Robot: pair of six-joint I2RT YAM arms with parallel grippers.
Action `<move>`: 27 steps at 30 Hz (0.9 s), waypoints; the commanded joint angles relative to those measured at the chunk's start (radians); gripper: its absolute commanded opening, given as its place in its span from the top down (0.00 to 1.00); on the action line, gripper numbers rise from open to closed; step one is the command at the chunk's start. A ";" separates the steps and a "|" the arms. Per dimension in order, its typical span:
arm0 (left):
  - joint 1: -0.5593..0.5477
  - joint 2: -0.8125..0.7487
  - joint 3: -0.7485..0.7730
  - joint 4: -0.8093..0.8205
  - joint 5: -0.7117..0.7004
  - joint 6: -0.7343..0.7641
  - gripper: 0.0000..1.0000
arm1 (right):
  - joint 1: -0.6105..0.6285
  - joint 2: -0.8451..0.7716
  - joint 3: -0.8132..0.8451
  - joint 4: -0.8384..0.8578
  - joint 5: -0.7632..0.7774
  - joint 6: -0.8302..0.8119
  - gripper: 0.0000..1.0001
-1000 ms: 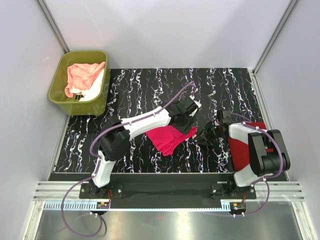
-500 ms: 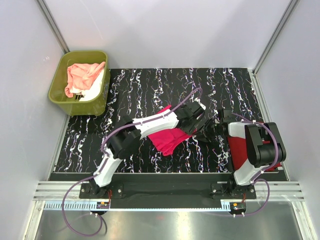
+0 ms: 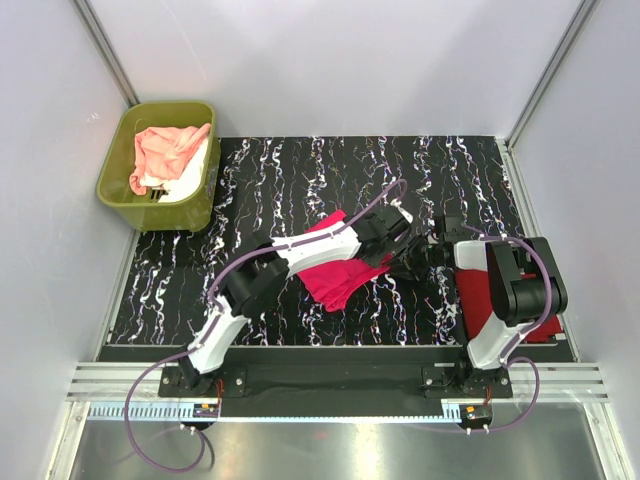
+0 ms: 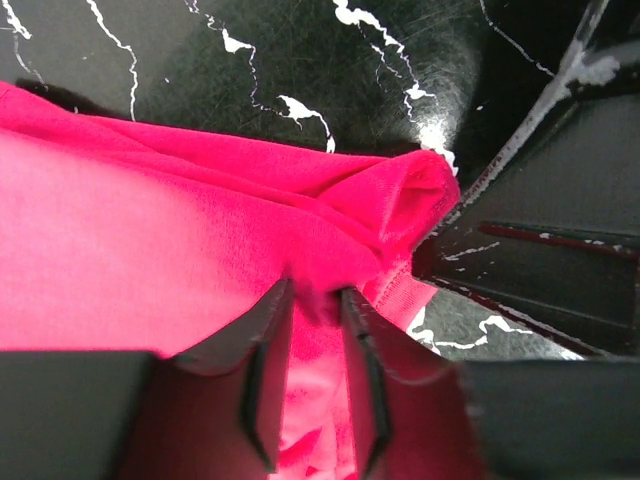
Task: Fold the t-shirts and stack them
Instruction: Fold the tshirt
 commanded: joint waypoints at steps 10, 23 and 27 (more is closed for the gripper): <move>0.006 -0.004 0.088 0.007 0.031 0.017 1.00 | -0.003 0.045 0.048 -0.041 0.077 -0.026 0.72; 0.017 -0.064 0.145 -0.044 0.100 -0.010 1.00 | -0.002 -0.169 -0.004 -0.128 0.020 -0.048 0.69; 0.028 -0.069 0.158 -0.056 0.101 -0.015 1.00 | 0.003 -0.151 -0.041 -0.007 -0.003 0.023 1.00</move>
